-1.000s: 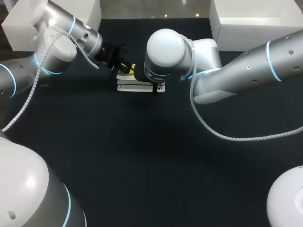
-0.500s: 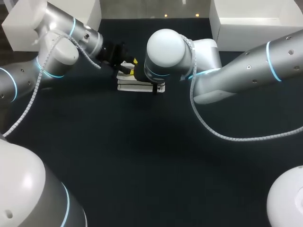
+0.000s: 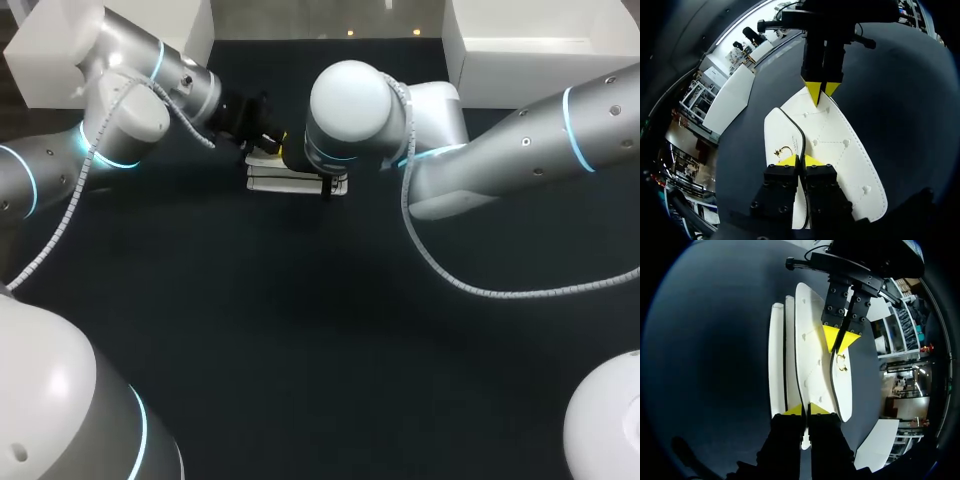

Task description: Pick up the bag, open it, inspect its contents, close it, and place it on the opposite side

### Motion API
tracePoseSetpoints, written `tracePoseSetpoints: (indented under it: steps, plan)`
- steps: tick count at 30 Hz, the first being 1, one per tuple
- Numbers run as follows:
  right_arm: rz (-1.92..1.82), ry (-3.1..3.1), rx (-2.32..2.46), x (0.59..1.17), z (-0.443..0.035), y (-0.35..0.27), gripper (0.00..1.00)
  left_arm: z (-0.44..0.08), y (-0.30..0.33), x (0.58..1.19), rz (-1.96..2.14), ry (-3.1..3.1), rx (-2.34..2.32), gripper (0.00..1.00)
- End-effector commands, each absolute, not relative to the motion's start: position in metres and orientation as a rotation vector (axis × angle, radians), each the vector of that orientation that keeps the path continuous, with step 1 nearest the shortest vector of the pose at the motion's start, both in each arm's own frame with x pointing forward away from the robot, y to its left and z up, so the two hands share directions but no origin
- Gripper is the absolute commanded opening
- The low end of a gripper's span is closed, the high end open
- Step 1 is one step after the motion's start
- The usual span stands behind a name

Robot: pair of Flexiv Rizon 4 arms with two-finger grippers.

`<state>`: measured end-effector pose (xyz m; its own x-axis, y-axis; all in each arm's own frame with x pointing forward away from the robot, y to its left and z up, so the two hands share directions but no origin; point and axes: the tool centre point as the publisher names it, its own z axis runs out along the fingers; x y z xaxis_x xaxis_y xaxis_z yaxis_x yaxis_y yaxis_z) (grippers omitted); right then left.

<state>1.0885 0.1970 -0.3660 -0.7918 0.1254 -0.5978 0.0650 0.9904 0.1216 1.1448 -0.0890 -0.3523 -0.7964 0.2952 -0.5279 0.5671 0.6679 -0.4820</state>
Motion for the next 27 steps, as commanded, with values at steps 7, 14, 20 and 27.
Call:
tracePoseSetpoints:
  steps: [7, 14, 20, 27]
  plan:
    - [0.121, 2.483, 0.135, 1.087, -0.367, 0.196, 0.0, -0.354, -0.061, 1.152, -0.944, 2.487, 0.591, 0.0]
    - [0.121, 2.483, 0.135, 1.087, -0.367, 0.196, 0.0, -0.351, -0.084, 1.144, -0.98, 2.46, 0.726, 0.0]
    - [0.121, 2.483, 0.135, 1.087, -0.367, 0.196, 0.0, -0.357, -0.094, 1.144, -0.892, 2.475, 0.793, 0.0]
    - [0.121, 2.483, 0.135, 1.087, -0.367, 0.196, 0.0, -0.353, -0.089, 1.15, -0.922, 2.478, 0.725, 0.0]
